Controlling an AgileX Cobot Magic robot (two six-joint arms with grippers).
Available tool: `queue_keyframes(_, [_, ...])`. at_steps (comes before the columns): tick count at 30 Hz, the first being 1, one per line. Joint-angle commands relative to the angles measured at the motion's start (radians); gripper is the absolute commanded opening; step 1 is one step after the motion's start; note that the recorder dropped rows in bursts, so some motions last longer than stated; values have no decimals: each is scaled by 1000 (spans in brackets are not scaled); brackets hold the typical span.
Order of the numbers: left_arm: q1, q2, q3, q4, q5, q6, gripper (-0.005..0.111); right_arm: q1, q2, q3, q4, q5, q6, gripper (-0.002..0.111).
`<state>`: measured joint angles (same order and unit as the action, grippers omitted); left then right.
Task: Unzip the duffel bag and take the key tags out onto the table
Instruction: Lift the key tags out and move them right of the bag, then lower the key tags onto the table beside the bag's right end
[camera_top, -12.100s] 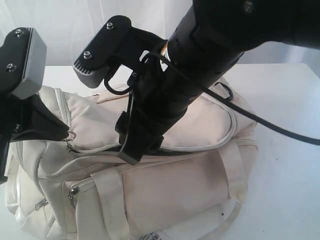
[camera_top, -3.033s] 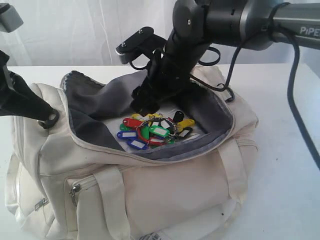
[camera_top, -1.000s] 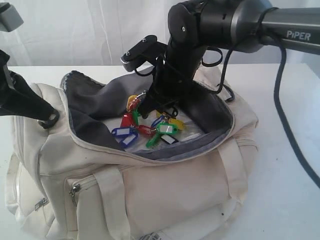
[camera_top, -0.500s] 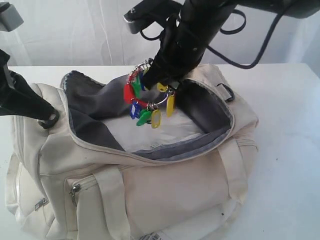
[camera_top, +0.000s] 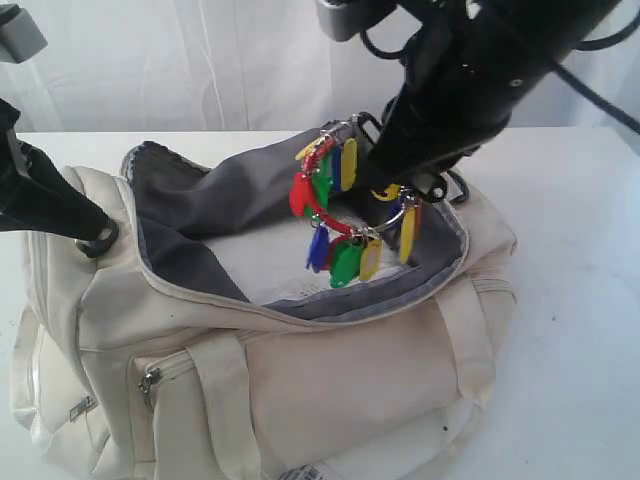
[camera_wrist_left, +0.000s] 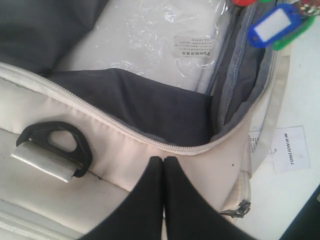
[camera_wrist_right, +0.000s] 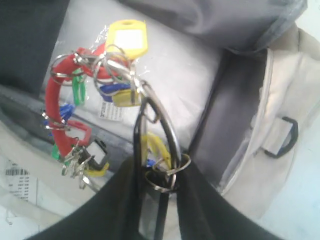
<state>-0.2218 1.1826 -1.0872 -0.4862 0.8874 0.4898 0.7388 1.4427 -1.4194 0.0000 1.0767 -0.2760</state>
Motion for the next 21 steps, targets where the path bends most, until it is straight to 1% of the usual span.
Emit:
queue_keyframes(1, [-1, -11, -3, -21, 21, 1, 0, -2, -143, 107, 8, 3, 18, 0])
queue_keyframes(7, [-1, -11, -3, -21, 23, 1, 0, -2, -310, 260, 0, 43, 62, 0])
queue_keyframes(9, [-1, -11, -3, -21, 23, 1, 0, -2, -351, 307, -43, 52, 87, 0])
queue_keyframes(11, [-1, -11, -3, -21, 23, 1, 0, -2, -374, 351, -112, 59, 146, 0])
queue_keyframes(16, [-1, -11, -3, -23, 23, 1, 0, -2, -372, 466, -407, 60, 355, 0])
queue_keyframes(18, [-1, -11, -3, -23, 23, 1, 0, -2, -355, 505, -466, 58, 401, 0])
queue_keyframes(21, [-1, -11, -3, -25, 23, 1, 0, -2, -310, 540, -490, 49, 419, 0])
